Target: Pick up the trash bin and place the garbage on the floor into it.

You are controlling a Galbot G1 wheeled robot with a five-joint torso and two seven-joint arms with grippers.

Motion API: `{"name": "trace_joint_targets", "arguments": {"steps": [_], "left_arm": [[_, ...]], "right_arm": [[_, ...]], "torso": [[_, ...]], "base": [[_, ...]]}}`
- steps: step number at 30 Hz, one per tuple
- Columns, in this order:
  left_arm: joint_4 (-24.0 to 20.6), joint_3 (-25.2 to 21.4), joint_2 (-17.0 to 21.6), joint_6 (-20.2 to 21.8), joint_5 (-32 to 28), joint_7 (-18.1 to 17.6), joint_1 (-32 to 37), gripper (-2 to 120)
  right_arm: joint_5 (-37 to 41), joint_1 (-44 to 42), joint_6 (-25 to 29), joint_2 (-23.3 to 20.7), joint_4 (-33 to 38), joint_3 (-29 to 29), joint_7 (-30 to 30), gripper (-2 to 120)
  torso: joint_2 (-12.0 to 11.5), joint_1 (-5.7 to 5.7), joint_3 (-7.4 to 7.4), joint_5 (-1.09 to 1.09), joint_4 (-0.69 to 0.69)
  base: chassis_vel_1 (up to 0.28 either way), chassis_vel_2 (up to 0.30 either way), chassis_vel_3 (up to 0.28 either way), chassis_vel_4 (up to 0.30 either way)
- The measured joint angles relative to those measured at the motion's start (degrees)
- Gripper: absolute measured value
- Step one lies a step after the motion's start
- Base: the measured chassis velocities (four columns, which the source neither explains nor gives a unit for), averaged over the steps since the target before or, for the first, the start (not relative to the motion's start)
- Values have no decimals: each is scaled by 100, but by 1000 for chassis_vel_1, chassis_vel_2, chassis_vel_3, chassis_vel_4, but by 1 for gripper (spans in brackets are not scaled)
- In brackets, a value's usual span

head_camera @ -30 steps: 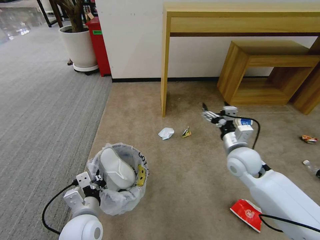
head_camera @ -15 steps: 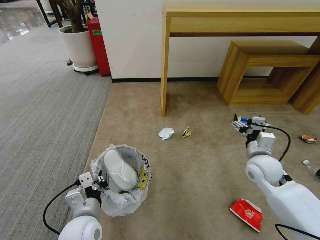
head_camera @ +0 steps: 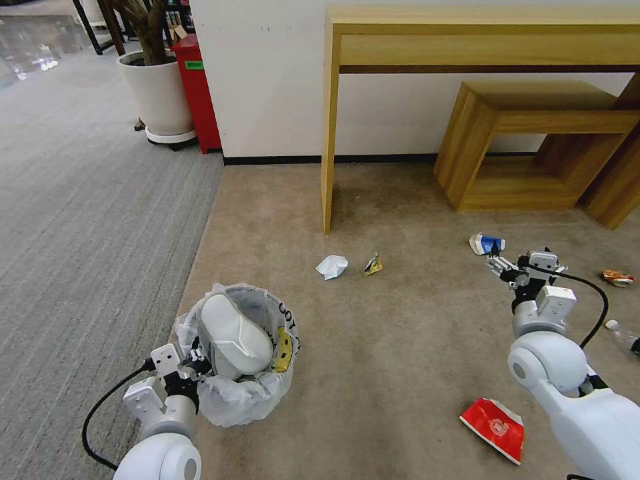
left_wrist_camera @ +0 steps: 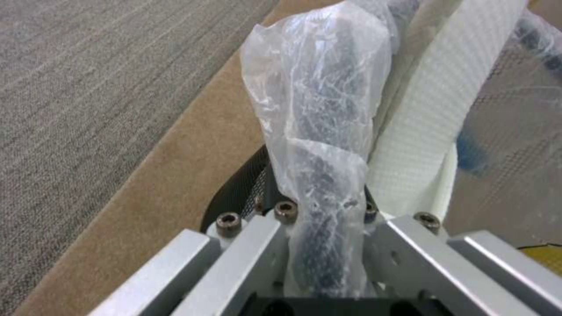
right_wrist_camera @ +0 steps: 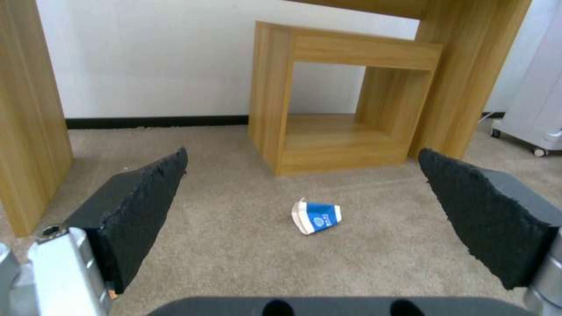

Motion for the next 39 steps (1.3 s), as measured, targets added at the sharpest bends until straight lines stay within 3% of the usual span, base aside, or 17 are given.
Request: {"name": "trace_joint_targets", "arguments": {"steps": [39], "left_arm": [[69, -110, 0, -32, -61, -128, 1, 1]], "right_arm": [[-134, 156, 211, 131, -168, -408, -130, 100]], "torso": [[0, 0, 0, 0, 1]], "base": [[-31, -27, -28, -27]]}}
